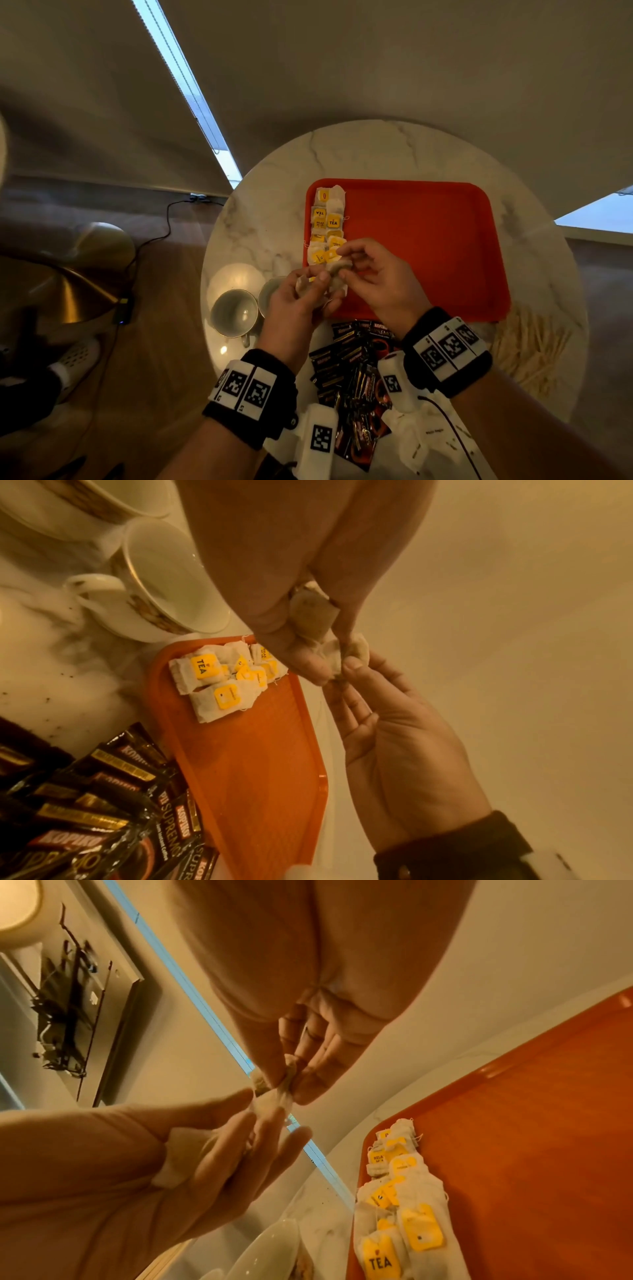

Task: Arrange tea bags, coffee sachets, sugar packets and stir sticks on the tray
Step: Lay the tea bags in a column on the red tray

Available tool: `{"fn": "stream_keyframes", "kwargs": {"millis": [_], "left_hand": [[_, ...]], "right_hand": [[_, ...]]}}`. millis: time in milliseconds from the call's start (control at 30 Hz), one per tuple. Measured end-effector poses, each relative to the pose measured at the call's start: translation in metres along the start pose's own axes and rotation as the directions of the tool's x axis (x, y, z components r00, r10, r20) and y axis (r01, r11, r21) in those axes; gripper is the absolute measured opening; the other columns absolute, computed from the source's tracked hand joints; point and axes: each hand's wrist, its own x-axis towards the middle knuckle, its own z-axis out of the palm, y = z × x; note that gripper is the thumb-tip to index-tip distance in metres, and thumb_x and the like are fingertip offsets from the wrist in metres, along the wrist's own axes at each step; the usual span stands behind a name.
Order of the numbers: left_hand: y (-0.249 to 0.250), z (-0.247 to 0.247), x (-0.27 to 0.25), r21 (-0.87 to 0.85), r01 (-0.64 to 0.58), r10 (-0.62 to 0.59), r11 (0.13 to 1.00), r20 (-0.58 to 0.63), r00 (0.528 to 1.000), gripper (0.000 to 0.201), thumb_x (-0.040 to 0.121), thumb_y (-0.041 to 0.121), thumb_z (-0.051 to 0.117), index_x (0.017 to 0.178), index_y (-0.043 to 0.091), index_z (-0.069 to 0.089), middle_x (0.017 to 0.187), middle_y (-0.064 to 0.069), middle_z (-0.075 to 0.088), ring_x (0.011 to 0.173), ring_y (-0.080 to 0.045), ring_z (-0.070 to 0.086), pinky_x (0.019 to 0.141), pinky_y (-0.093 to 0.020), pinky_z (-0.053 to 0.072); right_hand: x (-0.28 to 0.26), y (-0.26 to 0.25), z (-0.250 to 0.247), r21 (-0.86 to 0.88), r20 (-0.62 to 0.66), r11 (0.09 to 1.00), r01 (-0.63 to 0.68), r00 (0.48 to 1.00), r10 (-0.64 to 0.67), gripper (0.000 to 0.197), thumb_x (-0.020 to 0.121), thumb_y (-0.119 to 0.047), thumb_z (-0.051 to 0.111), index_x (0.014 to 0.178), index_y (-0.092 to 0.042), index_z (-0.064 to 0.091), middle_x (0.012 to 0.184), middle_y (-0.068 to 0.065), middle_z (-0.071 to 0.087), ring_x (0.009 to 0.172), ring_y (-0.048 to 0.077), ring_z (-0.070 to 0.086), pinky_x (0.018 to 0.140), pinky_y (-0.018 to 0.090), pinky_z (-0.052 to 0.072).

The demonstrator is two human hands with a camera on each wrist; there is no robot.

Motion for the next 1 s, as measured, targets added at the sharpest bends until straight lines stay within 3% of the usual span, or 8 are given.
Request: {"fn": "stream_keyframes", "kwargs": {"millis": [100, 267, 467, 567, 633, 767, 900, 1000], "left_hand": [[0.002, 0.002, -0.001, 0.037, 0.021, -0.024, 0.999, 0.085, 0.996, 0.040, 0.100, 0.029, 0.062, 0.131, 0.005, 0.061, 0.125, -0.016, 0.069, 0.113, -0.027, 0.069, 0.086, -0.028, 0.057], [-0.004, 0.001, -0.001, 0.150, 0.010, -0.018, 0.989, 0.051, 0.999, 0.031, 0.095, 0.020, 0.069, 0.118, -0.001, 0.063, 0.099, -0.013, 0.072, 0.090, -0.020, 0.069, 0.078, -0.029, 0.058], [-0.004, 0.001, 0.000, 0.091, -0.004, 0.007, 0.996, -0.032, 0.999, 0.039, 0.095, 0.022, 0.070, 0.126, 0.001, 0.059, 0.099, -0.015, 0.069, 0.080, -0.019, 0.065, 0.076, -0.035, 0.056], [-0.004, 0.000, -0.001, 0.065, 0.031, -0.029, 0.997, -0.032, 0.999, 0.041, 0.095, 0.021, 0.070, 0.124, -0.006, 0.055, 0.089, -0.014, 0.065, 0.075, -0.019, 0.062, 0.076, -0.035, 0.056], [-0.005, -0.002, -0.001, 0.069, 0.044, -0.043, 0.997, -0.019, 0.999, 0.031, 0.098, 0.020, 0.065, 0.116, -0.004, 0.059, 0.084, -0.011, 0.065, 0.072, -0.015, 0.059, 0.069, -0.028, 0.054], [-0.006, -0.002, -0.003, 0.077, 0.061, -0.060, 0.995, -0.015, 0.998, 0.025, 0.100, 0.024, 0.061, 0.113, 0.002, 0.062, 0.093, -0.011, 0.068, 0.077, -0.015, 0.062, 0.068, -0.026, 0.055], [-0.001, -0.001, -0.002, -0.065, 0.111, -0.115, 0.992, -0.062, 0.991, 0.029, 0.105, 0.020, 0.045, 0.126, 0.009, 0.061, 0.110, -0.019, 0.073, 0.096, -0.024, 0.070, 0.080, -0.034, 0.055], [0.003, -0.002, -0.003, -0.180, 0.141, -0.152, 0.973, -0.046, 0.987, 0.039, 0.101, 0.010, 0.036, 0.133, 0.005, 0.056, 0.128, -0.024, 0.066, 0.119, -0.036, 0.065, 0.096, -0.046, 0.052]], "right_hand": [[-0.004, -0.002, -0.002, 0.048, -0.025, 0.999, -0.013, 1.000, 0.014, 0.024, 0.096, -0.008, 0.064, 0.118, -0.017, 0.062, 0.103, -0.010, 0.070, 0.093, 0.006, 0.070, 0.075, 0.022, 0.057], [-0.004, -0.005, -0.005, -0.040, -0.030, 0.999, 0.010, 1.000, -0.011, 0.015, 0.099, -0.019, 0.062, 0.113, -0.021, 0.061, 0.102, -0.009, 0.068, 0.090, 0.009, 0.072, 0.073, 0.038, 0.063], [-0.008, 0.006, -0.009, -0.384, 0.181, 0.907, 0.176, 0.977, -0.113, 0.033, 0.095, -0.014, 0.060, 0.123, -0.031, 0.063, 0.135, -0.016, 0.049, 0.129, 0.005, 0.046, 0.106, 0.026, 0.042], [-0.009, 0.015, -0.009, -0.459, 0.161, 0.871, 0.177, 0.980, -0.115, 0.020, 0.095, -0.022, 0.065, 0.113, -0.029, 0.069, 0.119, -0.017, 0.057, 0.115, 0.003, 0.052, 0.097, 0.025, 0.046], [-0.009, 0.019, -0.011, -0.423, 0.084, 0.898, 0.121, 0.992, -0.094, 0.011, 0.094, -0.022, 0.066, 0.103, -0.025, 0.072, 0.104, -0.015, 0.063, 0.099, 0.003, 0.059, 0.086, 0.028, 0.052], [-0.011, 0.033, -0.012, -0.235, -0.038, 0.966, -0.106, 0.994, 0.100, 0.008, 0.096, -0.019, 0.064, 0.096, -0.025, 0.069, 0.092, -0.012, 0.070, 0.086, 0.000, 0.065, 0.077, 0.014, 0.051], [0.002, 0.067, -0.001, -0.170, -0.060, 0.916, -0.363, 0.932, 0.358, 0.006, 0.095, -0.017, 0.066, 0.092, -0.023, 0.067, 0.085, 0.000, 0.072, 0.077, 0.017, 0.071, 0.078, 0.039, 0.061], [0.015, 0.087, 0.014, -0.168, -0.048, 0.869, -0.465, 0.885, 0.464, 0.008, 0.093, -0.017, 0.067, 0.089, -0.023, 0.065, 0.087, 0.005, 0.073, 0.082, 0.026, 0.072, 0.079, 0.045, 0.061]]}}
